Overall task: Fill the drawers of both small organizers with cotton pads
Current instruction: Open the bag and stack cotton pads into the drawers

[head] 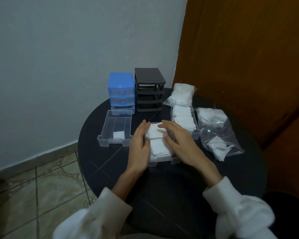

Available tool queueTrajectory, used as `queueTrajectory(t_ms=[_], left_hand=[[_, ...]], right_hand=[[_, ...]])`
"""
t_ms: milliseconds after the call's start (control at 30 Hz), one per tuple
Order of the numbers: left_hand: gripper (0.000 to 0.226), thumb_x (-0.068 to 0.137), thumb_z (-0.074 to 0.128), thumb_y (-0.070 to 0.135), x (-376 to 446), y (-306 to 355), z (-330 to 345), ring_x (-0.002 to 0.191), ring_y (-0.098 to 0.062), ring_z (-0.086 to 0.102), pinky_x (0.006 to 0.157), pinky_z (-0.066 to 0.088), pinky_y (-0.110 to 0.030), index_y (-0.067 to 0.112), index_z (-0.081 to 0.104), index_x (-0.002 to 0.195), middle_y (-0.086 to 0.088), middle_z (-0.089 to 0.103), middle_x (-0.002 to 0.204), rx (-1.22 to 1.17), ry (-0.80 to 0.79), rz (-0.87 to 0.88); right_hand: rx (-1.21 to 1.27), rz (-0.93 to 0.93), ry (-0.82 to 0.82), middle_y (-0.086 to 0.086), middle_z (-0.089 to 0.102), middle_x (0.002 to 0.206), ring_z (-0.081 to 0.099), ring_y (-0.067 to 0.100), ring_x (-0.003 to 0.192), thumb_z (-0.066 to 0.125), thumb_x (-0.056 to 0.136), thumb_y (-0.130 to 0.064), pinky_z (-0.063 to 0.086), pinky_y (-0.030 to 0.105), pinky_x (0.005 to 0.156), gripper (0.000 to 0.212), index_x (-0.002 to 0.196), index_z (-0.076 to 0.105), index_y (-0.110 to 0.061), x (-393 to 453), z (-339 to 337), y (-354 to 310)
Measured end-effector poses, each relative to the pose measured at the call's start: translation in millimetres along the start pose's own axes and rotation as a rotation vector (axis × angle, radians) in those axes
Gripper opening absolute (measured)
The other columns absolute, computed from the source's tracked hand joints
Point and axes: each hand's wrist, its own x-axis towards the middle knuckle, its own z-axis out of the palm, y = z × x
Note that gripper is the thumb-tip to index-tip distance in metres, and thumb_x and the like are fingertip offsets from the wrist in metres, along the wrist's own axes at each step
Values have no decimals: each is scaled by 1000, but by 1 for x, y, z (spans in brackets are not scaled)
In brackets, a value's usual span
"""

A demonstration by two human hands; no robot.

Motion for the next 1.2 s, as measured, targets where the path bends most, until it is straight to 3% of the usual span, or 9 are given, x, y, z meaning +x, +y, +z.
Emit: queueTrajectory(t_ms=[67,167,333,433,567,633,833,1067,1200], left_hand=[[46,95,38,-4,-3,8,2,137,-4,28,115,24,-26,21,48,133,9,34,147,80,10,96],[47,90,40,-9,-9,29,13,127,3,36,106,25,-6,20,54,125,11,44,136,132,14,256],[37,86,45,-6,-21,51,60,106,3,51,89,38,-8,13,57,115,1,58,114,67,-196,422],[41,86,48,-5,-23,53,89,114,-1,47,101,36,-15,14,54,122,0,55,123,151,-328,368],[50,88,49,-1,-21,51,118,127,-14,42,108,33,-26,13,42,135,-4,44,138,331,-413,345],[53,89,47,1,-21,47,125,130,-16,39,108,32,-27,13,36,140,-5,39,143,402,-414,333],[45,86,43,-3,-15,34,128,117,-23,52,99,43,-39,10,50,128,-11,56,126,378,-408,326],[40,90,43,-1,-14,29,127,114,-17,55,101,43,-32,12,54,126,-7,60,123,323,-388,314],[39,90,42,-4,-13,31,127,110,-18,58,98,42,-23,9,57,123,-9,63,119,286,-374,289]], right_hand=[[-31,-3,77,-8,53,122,43,-6,108,50,94,-11,27,-3,89,26,119,57,-16,-13,-13,6],[-132,45,162,-13,55,106,47,-6,97,54,91,-8,32,-1,83,23,110,60,-19,-37,-32,18],[-214,163,350,-9,57,92,55,2,82,61,85,-8,45,16,71,16,92,59,-22,-83,-53,40],[-231,243,447,-3,61,87,60,12,77,67,80,-6,52,32,70,15,89,62,-17,-99,-57,52],[-277,332,428,3,65,108,62,18,97,70,79,-10,52,34,84,29,107,64,-12,-106,-54,61],[-305,369,386,4,63,117,60,21,104,69,80,-15,50,33,84,37,116,60,-12,-104,-51,63],[-423,414,333,7,60,115,57,24,106,63,85,-20,47,34,77,32,115,56,-13,-94,-40,65],[-542,324,332,6,63,114,58,20,106,65,81,-11,49,29,81,35,116,61,-15,-88,-36,73],[-552,279,319,8,69,101,64,23,94,66,74,0,53,34,71,36,109,66,-12,-89,-37,73]])
